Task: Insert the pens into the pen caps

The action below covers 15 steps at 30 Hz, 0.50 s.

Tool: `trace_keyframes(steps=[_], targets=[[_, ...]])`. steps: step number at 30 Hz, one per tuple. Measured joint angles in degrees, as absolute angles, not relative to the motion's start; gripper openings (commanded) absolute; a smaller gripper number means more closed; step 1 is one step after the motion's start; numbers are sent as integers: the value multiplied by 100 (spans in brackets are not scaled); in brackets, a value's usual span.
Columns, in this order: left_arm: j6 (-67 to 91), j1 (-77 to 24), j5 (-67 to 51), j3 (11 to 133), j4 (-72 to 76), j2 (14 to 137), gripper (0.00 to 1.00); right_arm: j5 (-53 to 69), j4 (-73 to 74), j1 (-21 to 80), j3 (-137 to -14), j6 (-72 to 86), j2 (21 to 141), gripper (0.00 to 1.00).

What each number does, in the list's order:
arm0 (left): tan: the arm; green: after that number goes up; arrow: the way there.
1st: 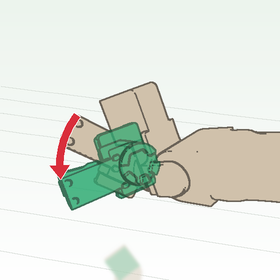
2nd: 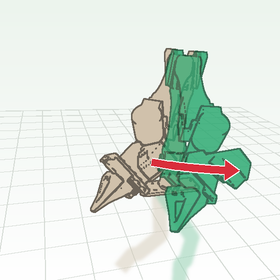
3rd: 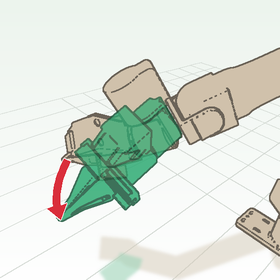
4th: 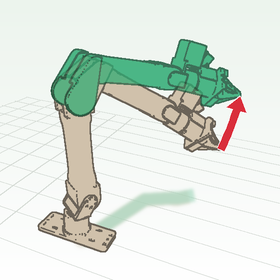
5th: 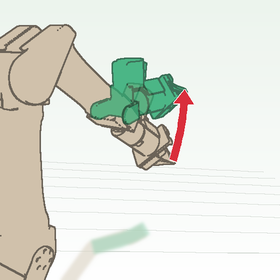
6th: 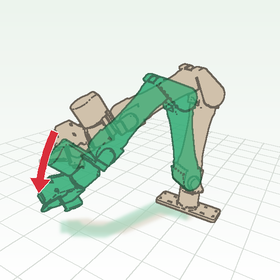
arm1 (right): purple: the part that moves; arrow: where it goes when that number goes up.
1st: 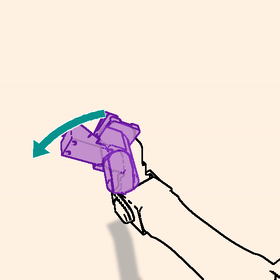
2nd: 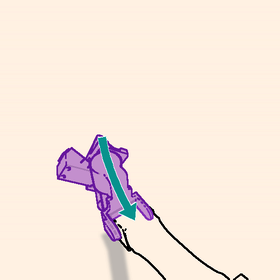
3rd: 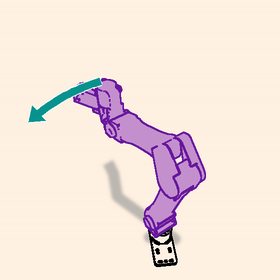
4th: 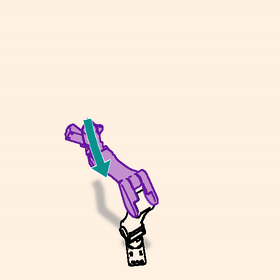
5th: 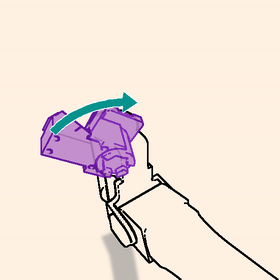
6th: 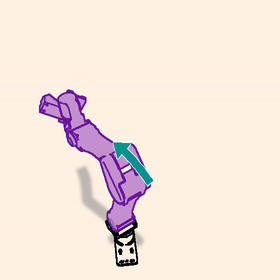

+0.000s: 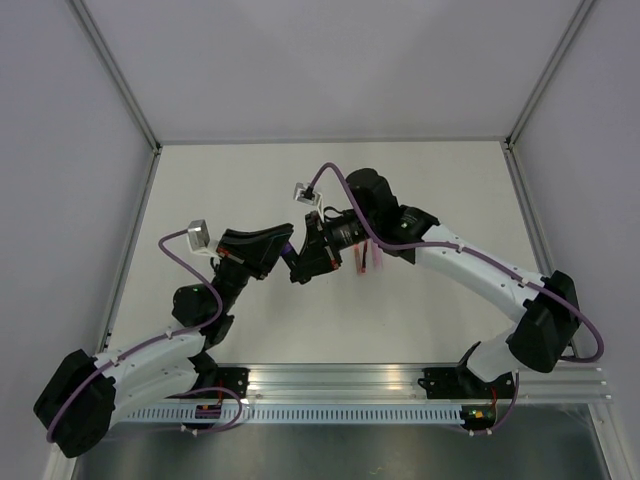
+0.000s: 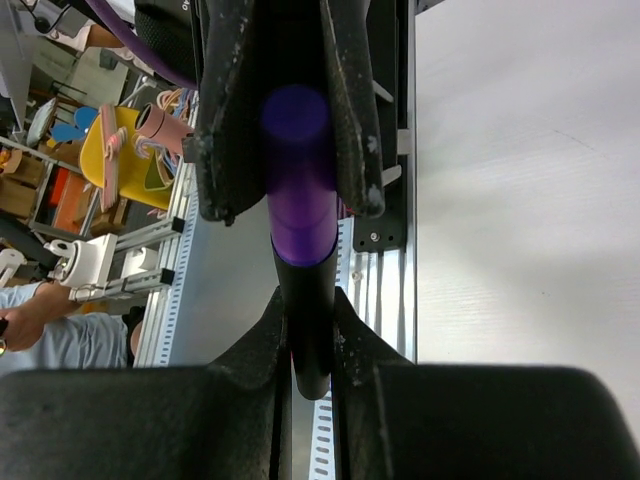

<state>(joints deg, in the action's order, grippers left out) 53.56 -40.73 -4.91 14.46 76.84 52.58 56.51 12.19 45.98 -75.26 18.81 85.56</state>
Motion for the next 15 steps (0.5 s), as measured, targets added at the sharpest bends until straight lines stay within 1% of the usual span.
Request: trace_keyframes(steps=[4,8,9,11,12,14,15], targets=[[5343,-4123,-395,1446,7607,5127,2,5850,1166,4598,-7614,1962,8656,0],[5039,-4215,-303,1691,6436,4338,2,6018,882,4646,-7609,2049,8659,0],[4895,-4261,-283,1841,5937,4101,5,6069,755,4646,-7588,2058,8639,0],[4589,-4370,-242,2185,4901,3677,14,6114,475,4652,-7465,2021,8545,0],[4469,-4434,-228,2357,4431,3548,31,6110,366,4652,-7367,1994,8464,0],[4219,-4591,-217,2823,3286,3385,55,6001,108,4650,-7216,1885,8337,0],[4134,-4674,-281,3026,2753,3376,71,5819,-43,4622,-7166,1835,8285,0]])
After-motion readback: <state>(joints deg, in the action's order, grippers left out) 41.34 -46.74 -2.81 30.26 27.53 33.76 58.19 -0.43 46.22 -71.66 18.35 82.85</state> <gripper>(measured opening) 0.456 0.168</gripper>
